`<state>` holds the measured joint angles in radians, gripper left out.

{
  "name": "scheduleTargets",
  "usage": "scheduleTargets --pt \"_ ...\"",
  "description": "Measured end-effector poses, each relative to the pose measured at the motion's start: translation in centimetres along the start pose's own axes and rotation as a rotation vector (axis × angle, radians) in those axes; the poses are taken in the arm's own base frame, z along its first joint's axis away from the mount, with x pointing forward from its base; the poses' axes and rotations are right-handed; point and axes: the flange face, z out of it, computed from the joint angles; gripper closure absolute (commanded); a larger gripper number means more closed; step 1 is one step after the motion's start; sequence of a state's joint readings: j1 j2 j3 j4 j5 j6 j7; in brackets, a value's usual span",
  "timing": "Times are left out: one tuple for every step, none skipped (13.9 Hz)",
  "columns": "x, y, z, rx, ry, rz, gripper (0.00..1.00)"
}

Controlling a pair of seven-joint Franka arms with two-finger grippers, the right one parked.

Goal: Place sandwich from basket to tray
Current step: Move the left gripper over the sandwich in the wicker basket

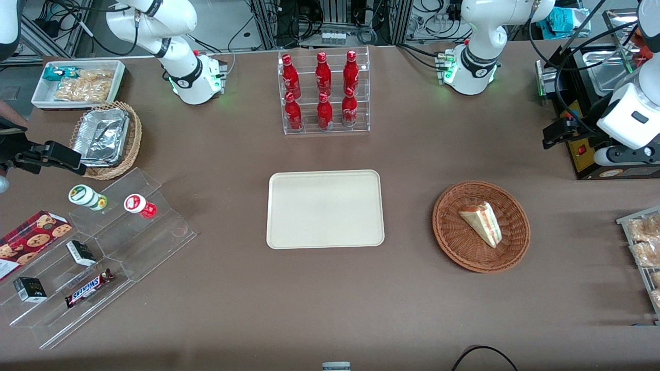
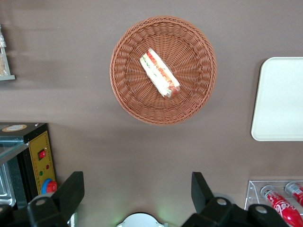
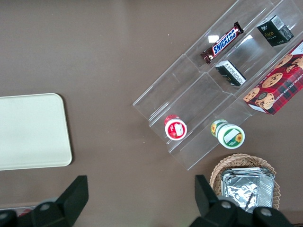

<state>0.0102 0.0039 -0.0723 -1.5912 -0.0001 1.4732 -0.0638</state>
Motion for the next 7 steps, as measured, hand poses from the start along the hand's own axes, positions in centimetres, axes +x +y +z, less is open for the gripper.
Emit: scheduleTargets --pt "0.1 0.1 0.1 0.000 0.001 0.006 0.00" --pt "0.4 0.2 0.3 0.000 0.002 0.008 0.00" --pt "0.7 0.3 0.8 0.000 -0.005 0.010 0.00" --pt "1.2 0.3 1.6 0.000 -0.018 0.011 0.00" --pt "1.9 0.4 2.9 0.000 -0.035 0.012 0.00" --pt "2.8 0.4 4.7 0.000 -0.048 0.012 0.00" --pt "3.7 0.4 6.8 0.000 -0.049 0.013 0.00"
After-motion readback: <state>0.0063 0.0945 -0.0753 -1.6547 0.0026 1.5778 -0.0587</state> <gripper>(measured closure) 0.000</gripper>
